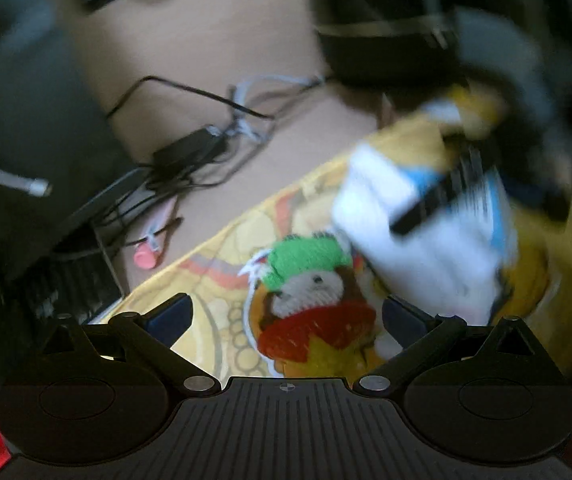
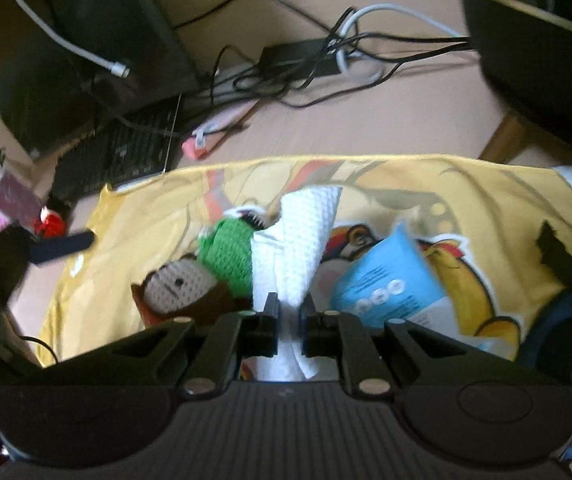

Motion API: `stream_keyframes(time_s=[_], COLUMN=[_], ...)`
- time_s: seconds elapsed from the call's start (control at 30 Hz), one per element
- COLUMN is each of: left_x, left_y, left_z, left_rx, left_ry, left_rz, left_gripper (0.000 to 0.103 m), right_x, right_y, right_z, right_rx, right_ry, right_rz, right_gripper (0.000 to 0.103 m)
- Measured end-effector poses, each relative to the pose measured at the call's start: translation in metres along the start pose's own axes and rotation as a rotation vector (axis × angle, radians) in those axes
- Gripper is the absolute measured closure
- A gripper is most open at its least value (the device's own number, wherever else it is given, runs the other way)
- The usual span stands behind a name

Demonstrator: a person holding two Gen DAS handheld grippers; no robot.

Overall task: Organize soft objects
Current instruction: 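Lift the crocheted doll with the left gripper while the right gripper wipes it with the tissue, then hold the doll with the left gripper while the right gripper wipes its head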

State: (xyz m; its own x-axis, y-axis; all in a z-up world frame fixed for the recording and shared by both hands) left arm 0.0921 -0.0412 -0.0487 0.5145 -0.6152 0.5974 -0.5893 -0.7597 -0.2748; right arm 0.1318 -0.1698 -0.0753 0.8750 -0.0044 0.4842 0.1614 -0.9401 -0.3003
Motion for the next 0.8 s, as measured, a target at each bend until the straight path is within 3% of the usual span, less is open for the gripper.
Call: stream_keyframes(time_s=[0.1,0.23,0.3,0.33,0.43,0.6,0.7,0.8], left_x=[-0.002,-0.002,-0.001,-0.001,0.000,-0.015,-0.033,-0.041], left_y=[0.006,0.002,-0.005,-0.012,-0.035,-0.071,-0.079,-0.079], left_z=[0.026,0.049,0.055,0.055,0.056,0.059,0.063,0.062], left_rx=[-0.040,-0.034,-0.035,-0.066,-0.161,-0.539,-0.597,-0.512], left_ry=[-0.051,-0.073,-0.071,-0.074,-0.086,-0.071,-0.084,-0.132], left_rz=[0.009,-0.045,-0.098,-0.159,-0.352,-0.940,-1.164,-1.172], left_gripper=[0.000,0.000,0.011,0.024,0.025,0.025,0.023,0.020], right_x=[0.000,-0.003,-0.003,-0.002,0.000,0.010,0.021,0.031], right_y=[0.009,0.019,0.021,0.022,0.026,0.022,0.009,-0.010], right_z=[-0.005,-0.010,-0.011,-0.012,-0.013,-0.023,-0.035,-0.038], right_rx=[-0.002,-0.005,-0.007,-0.009,-0.011,0.001,0.054,0.123], right_ry=[0.010,0.013,0.020,0.025,0.036,0.075,0.110,0.116], right_rz=[0.035,0.066,0.080,0.088,0.108,0.094,0.053,0.010], right_gripper=[0.092,0.091,0.091,0.090,0.090,0.090,0.090,0.090])
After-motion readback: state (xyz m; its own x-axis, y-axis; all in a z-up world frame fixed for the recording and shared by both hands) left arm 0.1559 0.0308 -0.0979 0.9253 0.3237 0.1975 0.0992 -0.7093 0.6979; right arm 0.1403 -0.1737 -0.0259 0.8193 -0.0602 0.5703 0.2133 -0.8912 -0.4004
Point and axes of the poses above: each gripper's, at about its wrist camera, not at the fingertips, and z roughly the way its jaws point, y to its right, x to its top, the point moved 4 cm from there along z, roughly the way its jaws point, and after that the axes turned 5 degrees about -x, right-handed, at the moved point
